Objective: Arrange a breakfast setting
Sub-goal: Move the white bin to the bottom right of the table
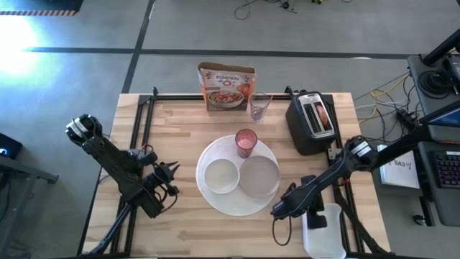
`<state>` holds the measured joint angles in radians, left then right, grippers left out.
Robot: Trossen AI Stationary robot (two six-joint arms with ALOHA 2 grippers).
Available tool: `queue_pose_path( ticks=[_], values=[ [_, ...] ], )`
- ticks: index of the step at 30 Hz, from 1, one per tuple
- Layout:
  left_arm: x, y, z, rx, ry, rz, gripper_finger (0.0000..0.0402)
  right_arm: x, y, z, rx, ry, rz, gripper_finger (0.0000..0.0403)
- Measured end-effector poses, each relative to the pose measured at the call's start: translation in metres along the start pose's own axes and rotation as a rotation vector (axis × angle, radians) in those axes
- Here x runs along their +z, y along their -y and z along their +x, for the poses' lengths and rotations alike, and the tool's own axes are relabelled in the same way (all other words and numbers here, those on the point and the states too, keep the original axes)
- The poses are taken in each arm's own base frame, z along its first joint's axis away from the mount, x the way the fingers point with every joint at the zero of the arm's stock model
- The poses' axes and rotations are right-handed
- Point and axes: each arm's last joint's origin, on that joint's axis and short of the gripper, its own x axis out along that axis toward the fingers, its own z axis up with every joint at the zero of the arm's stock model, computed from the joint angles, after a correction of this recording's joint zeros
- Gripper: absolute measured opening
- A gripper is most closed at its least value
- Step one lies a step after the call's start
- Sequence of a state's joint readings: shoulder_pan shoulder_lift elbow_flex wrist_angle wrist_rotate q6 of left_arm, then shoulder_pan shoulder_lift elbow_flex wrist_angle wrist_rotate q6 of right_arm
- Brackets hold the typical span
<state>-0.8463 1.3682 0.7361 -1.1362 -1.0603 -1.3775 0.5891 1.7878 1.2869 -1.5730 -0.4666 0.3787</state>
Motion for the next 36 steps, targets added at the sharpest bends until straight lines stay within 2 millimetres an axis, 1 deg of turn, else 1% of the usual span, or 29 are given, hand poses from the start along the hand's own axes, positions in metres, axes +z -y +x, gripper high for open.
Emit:
queue_pose_path(
  ticks=[4,12,16,19,25,30,36],
  values=[
    [0.0,0.0,0.0,0.001,0.004,0.001,0.0038,-0.003,-0.005,0.003,-0.011,-0.007,-0.052,0.0009],
    [0.0,0.0,0.0,0.001,0.006,0.008,0.0038,-0.006,-0.011,0.007,-0.013,-0.017,-0.074,0.0009],
    [0.0,0.0,0.0,0.002,0.007,0.008,0.0038,-0.007,-0.011,0.006,-0.009,-0.014,-0.098,0.0009],
    [0.0,0.0,0.0,0.002,0.007,0.008,0.0038,-0.008,-0.011,0.005,-0.006,-0.009,-0.147,0.0009],
    [0.0,0.0,0.0,0.002,0.007,0.008,0.0038,-0.009,-0.011,0.004,-0.006,0.0,-0.161,0.0009],
    [0.0,0.0,0.0,0.004,0.006,0.006,0.0038,-0.01,-0.009,0.003,-0.064,0.034,-0.208,0.0009],
    [0.001,-0.001,0.002,0.011,0.002,0.002,0.0038,-0.012,-0.009,0.001,-0.071,0.04,-0.275,0.0009]
  ],
)
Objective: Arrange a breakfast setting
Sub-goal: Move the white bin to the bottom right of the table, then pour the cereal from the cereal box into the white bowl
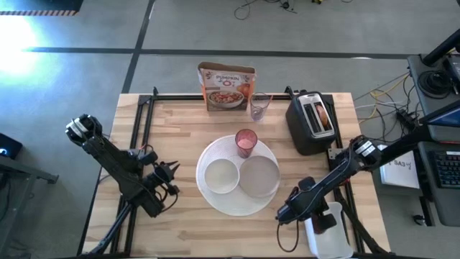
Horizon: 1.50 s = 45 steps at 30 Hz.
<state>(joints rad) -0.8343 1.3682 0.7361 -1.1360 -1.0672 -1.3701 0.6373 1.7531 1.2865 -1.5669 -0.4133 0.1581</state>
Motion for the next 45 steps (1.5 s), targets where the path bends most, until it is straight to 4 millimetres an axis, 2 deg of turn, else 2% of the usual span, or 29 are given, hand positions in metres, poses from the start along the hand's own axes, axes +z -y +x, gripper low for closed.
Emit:
queue_pose_path(
  ticks=[7,21,35,40,45],
  values=[
    [0.0,0.0,0.001,0.003,-0.001,-0.002,0.0038,0.001,0.0,0.0,-0.008,0.008,0.032,0.0009],
    [0.0,0.0,0.001,0.004,-0.002,-0.002,0.0038,0.002,0.0,0.0,-0.015,0.016,0.229,0.0013],
    [0.0,0.0,0.001,0.004,-0.002,-0.002,0.0038,0.002,0.0,-0.001,-0.009,0.032,0.266,0.0089],
    [0.0,0.0,0.001,0.004,-0.002,-0.002,0.0038,-0.008,-0.002,-0.009,0.012,0.072,0.361,0.0095],
    [0.001,0.0,0.001,0.007,-0.003,0.002,0.0038,-0.019,-0.008,-0.032,0.018,0.197,0.365,0.0084]
  ],
)
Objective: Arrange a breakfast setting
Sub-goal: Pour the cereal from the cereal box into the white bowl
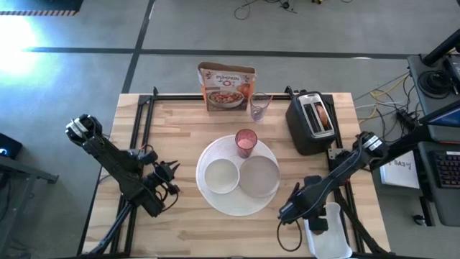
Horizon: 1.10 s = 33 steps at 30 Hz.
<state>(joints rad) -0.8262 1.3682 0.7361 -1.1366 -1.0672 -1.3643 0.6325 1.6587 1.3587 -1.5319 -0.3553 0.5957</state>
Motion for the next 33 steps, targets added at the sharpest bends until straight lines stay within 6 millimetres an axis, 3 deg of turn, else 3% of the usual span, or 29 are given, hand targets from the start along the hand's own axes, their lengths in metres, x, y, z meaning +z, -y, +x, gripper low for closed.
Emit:
queue_pose_path(
  ticks=[5,10,15,19,26,33],
  values=[
    [0.002,0.0,0.001,0.01,0.012,0.021,0.0038,0.001,0.004,-0.022,-0.17,0.262,0.023,0.0074],
    [0.007,-0.002,0.004,0.054,0.136,0.016,0.0038,0.002,0.016,-0.043,-0.368,0.499,0.079,0.0078],
    [0.019,-0.001,0.004,0.078,0.215,-0.058,0.0038,-0.004,0.033,-0.059,-0.458,0.621,0.13,0.0095],
    [0.04,0.001,0.003,0.089,0.211,-0.121,0.0038,-0.008,0.053,-0.072,-0.449,0.658,0.179,0.0115],
    [0.094,-0.007,0.011,0.191,0.177,-0.04,0.0039,-0.014,0.099,-0.095,-0.53,0.757,0.306,0.0149],
    [0.131,-0.043,0.035,0.305,-0.04,-0.041,0.0039,-0.021,0.157,-0.116,-0.515,0.88,0.49,0.0164]
  ],
)
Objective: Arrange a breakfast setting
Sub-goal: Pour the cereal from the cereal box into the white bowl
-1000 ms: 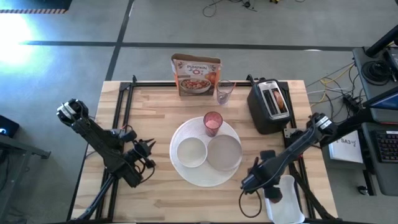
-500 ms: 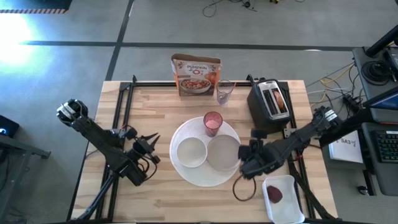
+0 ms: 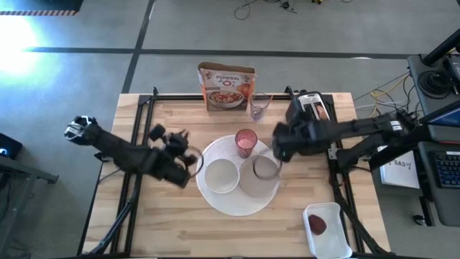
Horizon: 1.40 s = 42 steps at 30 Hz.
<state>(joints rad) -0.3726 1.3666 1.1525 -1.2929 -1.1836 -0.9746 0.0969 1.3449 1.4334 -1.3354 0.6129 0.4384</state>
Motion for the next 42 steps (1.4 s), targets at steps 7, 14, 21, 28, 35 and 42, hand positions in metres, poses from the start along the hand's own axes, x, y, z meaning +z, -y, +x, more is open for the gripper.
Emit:
queue_pose_path(
  ticks=[7,14,21,28,35,42],
  values=[
    [0.008,-0.023,0.032,0.123,-0.16,0.051,0.0039,0.007,0.04,0.032,0.118,0.133,0.088,0.0164],
    [0.003,-0.022,0.041,0.113,-0.206,0.036,0.0039,-0.001,0.059,0.062,0.311,0.269,0.079,0.0164],
    [0.002,-0.02,0.043,0.08,-0.239,0.017,0.0039,-0.016,0.074,0.083,0.33,0.304,0.044,0.0164],
    [-0.001,-0.02,0.051,0.097,-0.258,0.008,0.0039,-0.032,0.078,0.106,0.43,0.38,0.118,0.0164],
    [-0.012,-0.024,0.064,0.145,-0.304,0.021,0.0039,-0.053,0.067,0.126,0.539,0.569,0.186,0.0164],
    [-0.013,-0.034,0.077,0.191,-0.351,-0.006,0.0039,-0.074,0.049,0.136,0.806,0.701,0.191,0.0164]
  ],
)
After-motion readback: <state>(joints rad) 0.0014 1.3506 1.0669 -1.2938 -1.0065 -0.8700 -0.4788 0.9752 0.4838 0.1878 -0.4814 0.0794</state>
